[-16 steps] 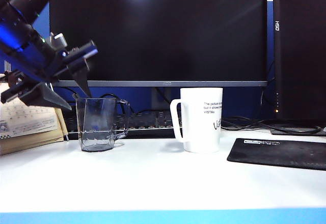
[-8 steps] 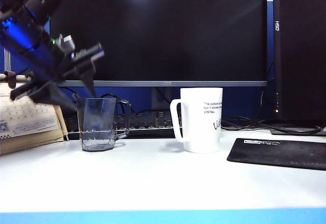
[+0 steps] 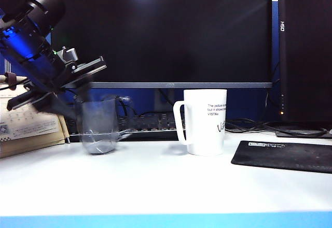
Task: Swap the positions of the transparent plastic cup and the white ceramic cup.
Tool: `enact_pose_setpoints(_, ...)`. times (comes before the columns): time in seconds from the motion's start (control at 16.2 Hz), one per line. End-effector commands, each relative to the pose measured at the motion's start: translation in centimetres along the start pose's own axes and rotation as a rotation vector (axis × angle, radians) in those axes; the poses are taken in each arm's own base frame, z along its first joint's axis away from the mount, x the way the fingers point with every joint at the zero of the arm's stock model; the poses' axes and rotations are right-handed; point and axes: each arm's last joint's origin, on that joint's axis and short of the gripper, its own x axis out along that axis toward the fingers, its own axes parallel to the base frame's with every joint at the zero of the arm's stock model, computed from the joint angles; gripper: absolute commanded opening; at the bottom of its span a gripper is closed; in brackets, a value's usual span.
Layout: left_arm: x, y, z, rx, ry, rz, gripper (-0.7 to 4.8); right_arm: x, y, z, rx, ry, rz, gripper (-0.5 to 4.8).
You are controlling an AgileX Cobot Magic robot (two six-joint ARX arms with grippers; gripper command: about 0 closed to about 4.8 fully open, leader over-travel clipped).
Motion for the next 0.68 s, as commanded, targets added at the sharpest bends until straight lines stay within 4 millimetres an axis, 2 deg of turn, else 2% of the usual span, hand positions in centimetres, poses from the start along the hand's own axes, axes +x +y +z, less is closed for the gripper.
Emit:
enact_pose_setpoints(0.06, -0.1, -0.1, 0.2, 0.008, -0.011, -0.004, 0.31, 0.0, 0.2, 0.2, -0.015, -0.013, 0.007, 2.53)
enact_pose_setpoints(0.12, -0.1, -0.1, 0.2, 0.011, -0.011, -0.004, -0.06, 0.0, 0.2, 0.2, -0.015, -0.016, 0.005, 2.53)
enact_pose_setpoints(0.31, -0.1, 0.0, 0.1, 0.044, 0.003, 0.002, -0.06, 0.0, 0.1, 0.1, -0.003, -0.002, 0.003, 2.52)
enact_pose_setpoints(0.43, -0.1, 0.0, -0.1, 0.068, 0.034, -0.001, -0.06, 0.0, -0.4, -0.6, 0.038, 0.070, -0.010, 2.53)
enact_pose_setpoints(0.68, -1.4, -0.8, 0.3, 0.130, 0.064, -0.149, -0.06, -0.1, -1.6, -2.1, 0.032, 0.174, -0.067, 2.53)
